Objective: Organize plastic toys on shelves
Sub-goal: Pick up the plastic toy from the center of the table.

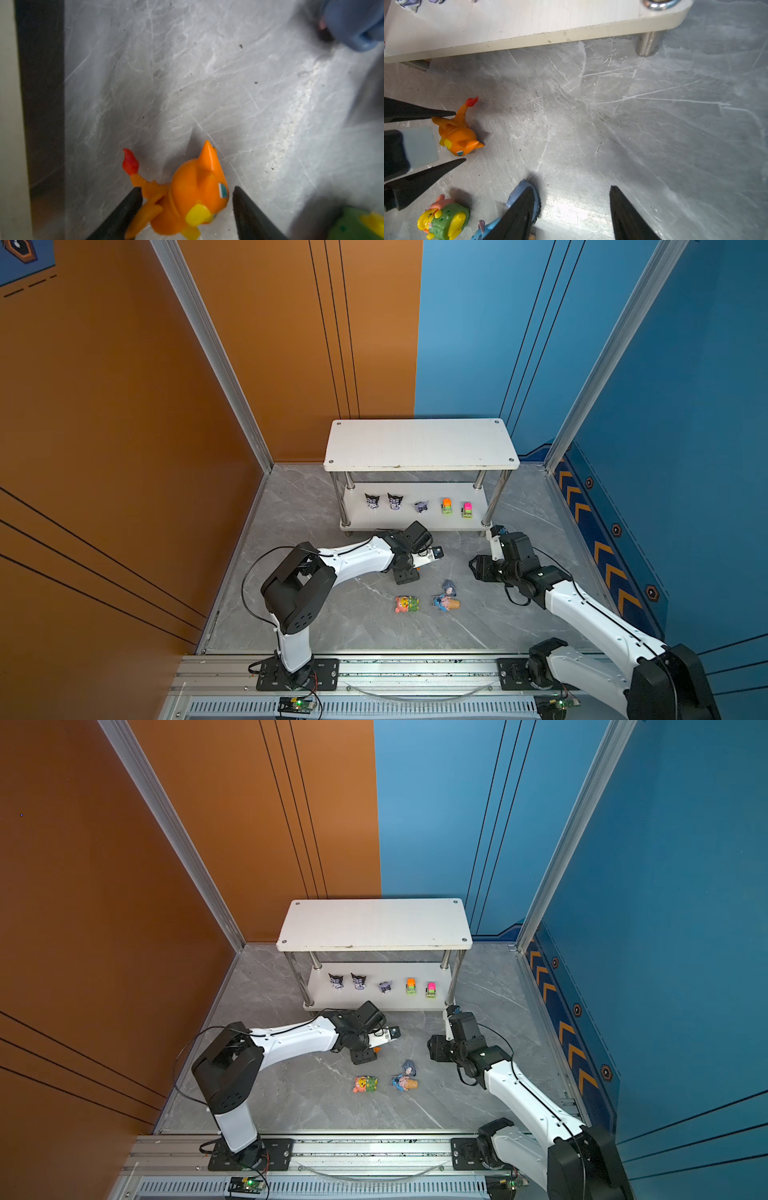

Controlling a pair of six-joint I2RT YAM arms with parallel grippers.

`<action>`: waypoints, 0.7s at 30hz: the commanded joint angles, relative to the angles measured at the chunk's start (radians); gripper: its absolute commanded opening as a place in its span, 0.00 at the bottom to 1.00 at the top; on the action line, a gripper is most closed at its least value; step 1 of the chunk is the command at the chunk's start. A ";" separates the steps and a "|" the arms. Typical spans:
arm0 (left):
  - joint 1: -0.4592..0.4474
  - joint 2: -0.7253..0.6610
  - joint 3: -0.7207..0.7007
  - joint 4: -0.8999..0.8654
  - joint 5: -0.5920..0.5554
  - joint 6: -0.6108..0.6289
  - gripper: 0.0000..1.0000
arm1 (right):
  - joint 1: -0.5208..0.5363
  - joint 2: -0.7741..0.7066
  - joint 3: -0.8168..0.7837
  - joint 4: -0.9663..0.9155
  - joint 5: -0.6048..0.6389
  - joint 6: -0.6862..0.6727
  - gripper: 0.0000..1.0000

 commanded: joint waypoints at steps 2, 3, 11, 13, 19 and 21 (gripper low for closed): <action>0.010 0.024 0.024 -0.016 0.058 0.002 0.61 | -0.008 0.007 0.000 0.003 -0.004 0.000 0.60; 0.012 0.029 0.024 -0.013 0.065 -0.001 0.60 | -0.008 0.008 0.002 0.004 -0.004 0.001 0.60; 0.013 0.040 0.025 -0.014 0.103 -0.015 0.46 | -0.007 0.006 0.010 -0.007 -0.006 -0.002 0.60; 0.012 0.032 0.020 -0.015 0.109 -0.019 0.46 | -0.008 0.003 0.005 -0.007 -0.005 0.000 0.60; 0.014 -0.037 -0.025 -0.010 0.180 -0.055 0.41 | -0.008 -0.002 -0.002 -0.015 -0.004 -0.002 0.60; 0.015 -0.053 -0.042 0.000 0.200 -0.066 0.38 | -0.008 -0.008 -0.002 -0.013 -0.003 0.000 0.60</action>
